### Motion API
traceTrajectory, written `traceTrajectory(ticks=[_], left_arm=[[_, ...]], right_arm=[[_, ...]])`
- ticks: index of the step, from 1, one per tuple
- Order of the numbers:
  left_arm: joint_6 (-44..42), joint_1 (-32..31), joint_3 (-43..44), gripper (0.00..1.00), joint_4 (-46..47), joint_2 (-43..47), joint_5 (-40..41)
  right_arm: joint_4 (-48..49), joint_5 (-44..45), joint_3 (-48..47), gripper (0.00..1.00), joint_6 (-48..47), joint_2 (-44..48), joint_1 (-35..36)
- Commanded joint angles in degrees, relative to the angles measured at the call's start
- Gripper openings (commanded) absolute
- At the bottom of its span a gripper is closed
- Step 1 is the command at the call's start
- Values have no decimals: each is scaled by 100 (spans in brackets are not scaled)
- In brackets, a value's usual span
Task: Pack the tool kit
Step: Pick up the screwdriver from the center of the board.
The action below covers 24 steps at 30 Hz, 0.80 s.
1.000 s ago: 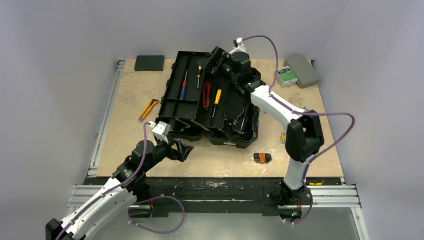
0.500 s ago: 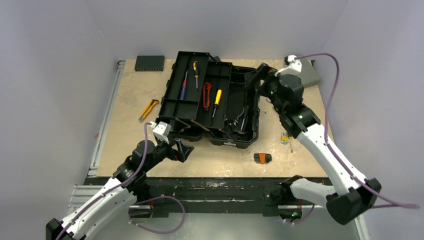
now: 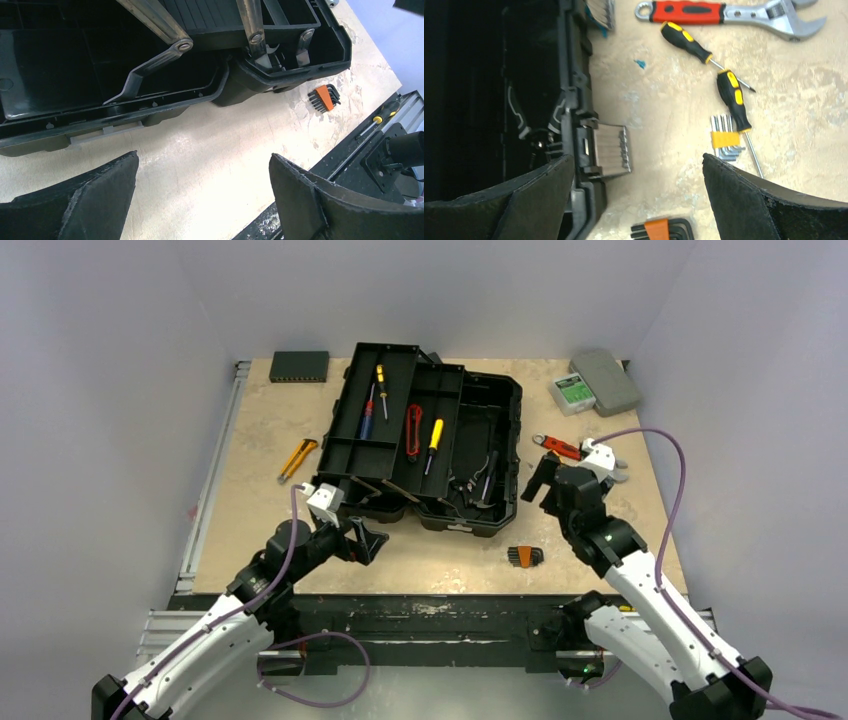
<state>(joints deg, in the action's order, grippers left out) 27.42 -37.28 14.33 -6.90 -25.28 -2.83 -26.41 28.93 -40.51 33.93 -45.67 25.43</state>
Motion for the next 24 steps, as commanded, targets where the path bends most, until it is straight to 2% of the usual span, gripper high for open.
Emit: traceTrajectory(ticks=[1,5,8,11,15,18,21,24], left_arm=[[-53,-18,35,98,269,53,-86],[-26,-21,26,98,225,102,-110],[-10,-21,16,98,231,111,-137],[7,-18,3,98,279,81,-181],[38,-18,-7,98,315,40,-292],[77,-17,-31,98,363,57,-365],[107,-17,-36,98,404,41,-465],[119,-17,-39,98,392,75,-539]], right_arm=[[-54,70,348,99,395,383,-3],[-604,439,81,99,431,-111,-117],[-476,320,70,99,280,-402,-463],[-205,53,95,96,64,-826,-1120],[316,-691,-43,88,-249,-1815,-2018],[502,-1020,-417,79,-514,-2686,-2276],[502,-1121,-814,76,-746,-3456,-2432],[545,-1550,-1068,68,-905,-3987,-2720]])
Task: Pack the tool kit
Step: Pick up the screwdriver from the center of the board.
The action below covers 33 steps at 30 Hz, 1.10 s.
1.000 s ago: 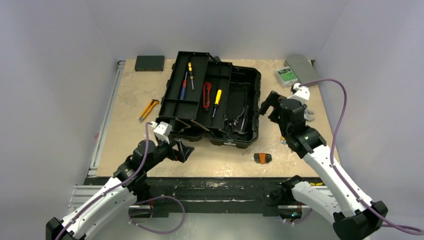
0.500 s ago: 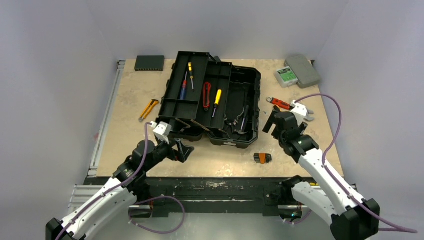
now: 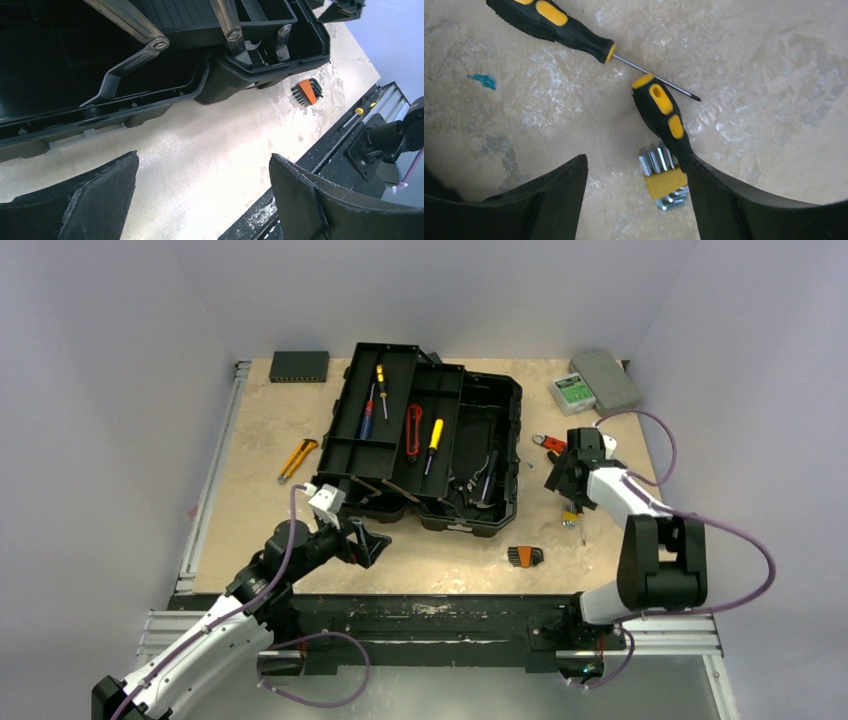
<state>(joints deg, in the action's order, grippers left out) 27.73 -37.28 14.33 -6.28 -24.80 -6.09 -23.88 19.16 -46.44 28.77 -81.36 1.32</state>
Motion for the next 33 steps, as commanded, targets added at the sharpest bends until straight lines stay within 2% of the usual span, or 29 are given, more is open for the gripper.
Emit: traceTrajectory(ticks=[1,6,9,12,14,24,33], left_arm=[[94,-18,-42,98,325,46,-214],[106,-19,-46,99,290,114,-236],[118,-19,-58,99,315,95,-266],[115,-18,-53,99,329,68,-277],[119,-16,-58,98,338,54,-275],[86,-16,-45,99,352,20,-206],[64,-22,-51,99,347,-7,-148]], right_arm=[[292,-581,-535,66,-398,-540,-352],[354,-293,-676,67,-406,-1010,-440],[429,-403,-708,66,-412,-1314,-474],[469,-557,-727,58,-382,-1551,-486],[464,-581,-718,46,-354,-1576,-490],[-71,-766,-908,11,-465,-204,-493],[-476,-1497,-1263,5,-574,1085,-493]])
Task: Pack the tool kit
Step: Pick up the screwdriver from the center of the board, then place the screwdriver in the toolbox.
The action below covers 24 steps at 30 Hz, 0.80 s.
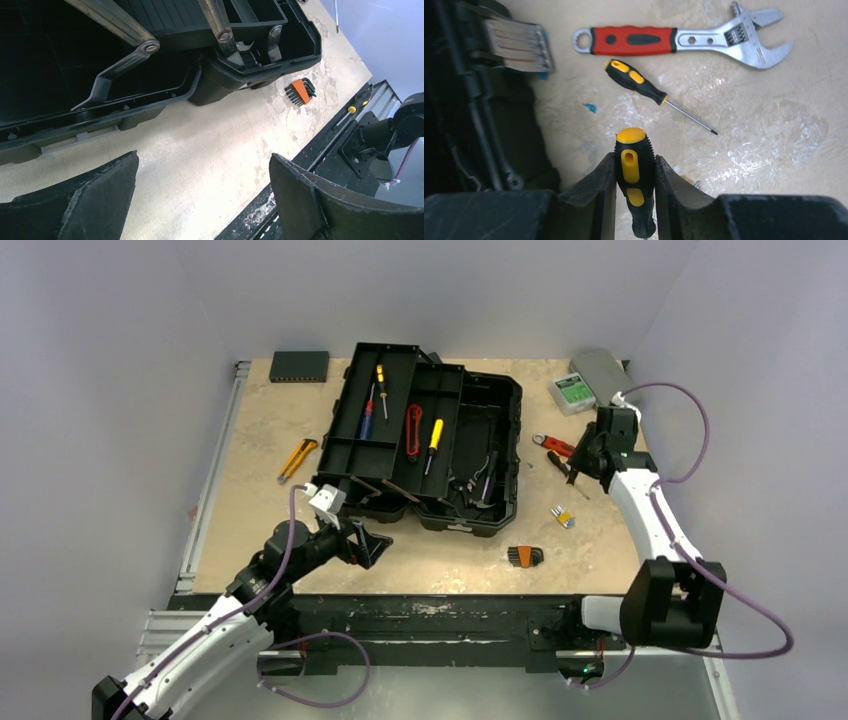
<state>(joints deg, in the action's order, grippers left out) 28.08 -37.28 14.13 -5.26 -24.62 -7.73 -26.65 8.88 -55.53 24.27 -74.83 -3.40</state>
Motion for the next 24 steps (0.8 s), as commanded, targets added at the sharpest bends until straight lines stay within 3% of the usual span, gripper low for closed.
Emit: traceTrajectory(ticks=[1,9,14,24], left_arm=[[31,-17,-20,99,254,-32,12],[20,-17,-8,99,264,-70,6],[22,-17,-22,99,253,-51,-8],[20,-16,-7,99,280,-87,-40]], right_arm=[[-222,-525,-414,5,-124,537,-16],[322,-2331,-520,6,496,1115,-18],[1184,-3270,-350,5,1165,1097,113],[2013,-2612,-739,2,1601,121,1389]])
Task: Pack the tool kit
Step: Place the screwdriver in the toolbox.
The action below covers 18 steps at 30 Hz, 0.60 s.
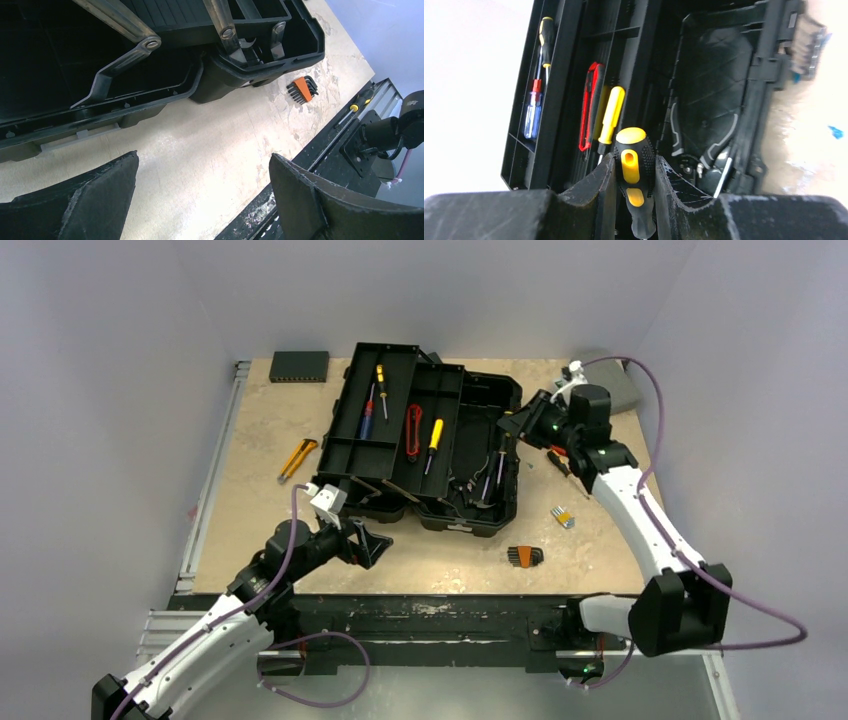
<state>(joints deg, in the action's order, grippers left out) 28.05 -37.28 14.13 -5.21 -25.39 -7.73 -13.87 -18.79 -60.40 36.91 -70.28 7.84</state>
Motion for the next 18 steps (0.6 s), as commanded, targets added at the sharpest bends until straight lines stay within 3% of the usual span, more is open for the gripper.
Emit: traceTrajectory(ticks=[1,6,9,13,18], left_arm=[[24,-18,-11,99,269,-10,-38],[24,-16,-13,99,249,12,-20],[20,-24,-8,99,269,2,-18],[22,-22,-5,99,260,-19,-28],[17,-16,-7,99,257,0,-32]], right_arm=[[880,193,-238,1,383,-431,329],[1299,513,-258,2,539,-970,578],[1464,590,-270,6,603,-1290,637],[1569,558,-243,35,601,-1486,673],[1440,662,-135,40,495,-1333,675]])
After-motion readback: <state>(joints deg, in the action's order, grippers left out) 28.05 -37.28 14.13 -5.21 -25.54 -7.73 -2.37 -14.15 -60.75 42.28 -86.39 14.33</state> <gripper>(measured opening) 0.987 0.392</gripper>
